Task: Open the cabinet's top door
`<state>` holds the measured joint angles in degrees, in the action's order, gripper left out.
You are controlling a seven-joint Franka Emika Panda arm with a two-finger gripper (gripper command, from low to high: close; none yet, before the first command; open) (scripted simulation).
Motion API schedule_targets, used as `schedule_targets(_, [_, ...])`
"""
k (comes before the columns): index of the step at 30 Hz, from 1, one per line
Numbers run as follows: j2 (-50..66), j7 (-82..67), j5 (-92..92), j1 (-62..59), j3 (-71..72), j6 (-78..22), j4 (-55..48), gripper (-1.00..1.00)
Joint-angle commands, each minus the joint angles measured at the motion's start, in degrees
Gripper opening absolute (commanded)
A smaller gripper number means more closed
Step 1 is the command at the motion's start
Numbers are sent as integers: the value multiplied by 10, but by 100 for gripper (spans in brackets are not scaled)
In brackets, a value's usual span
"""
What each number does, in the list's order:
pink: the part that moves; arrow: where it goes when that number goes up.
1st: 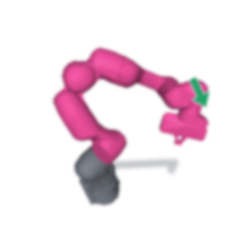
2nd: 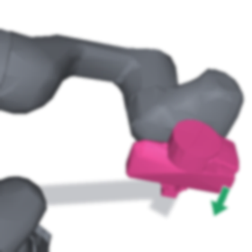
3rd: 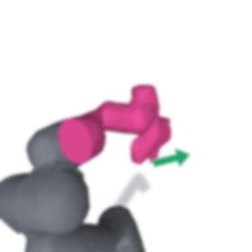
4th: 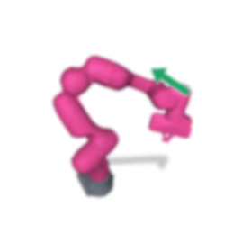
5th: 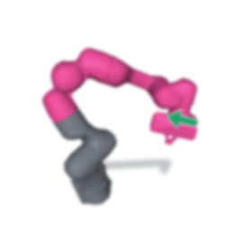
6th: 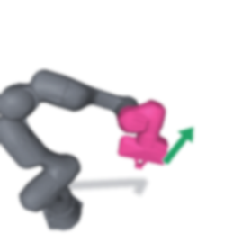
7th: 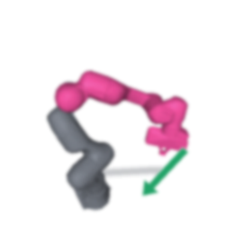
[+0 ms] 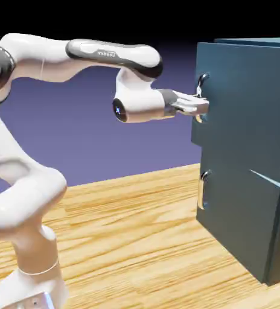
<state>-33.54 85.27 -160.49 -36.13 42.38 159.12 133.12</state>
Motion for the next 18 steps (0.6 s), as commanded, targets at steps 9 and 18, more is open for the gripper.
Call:
schedule_targets(9, [-73, 145, 223, 148, -172, -101, 129, -100])
schedule_targets(18, [-154, 253, 448, 201, -324, -239, 225, -100])
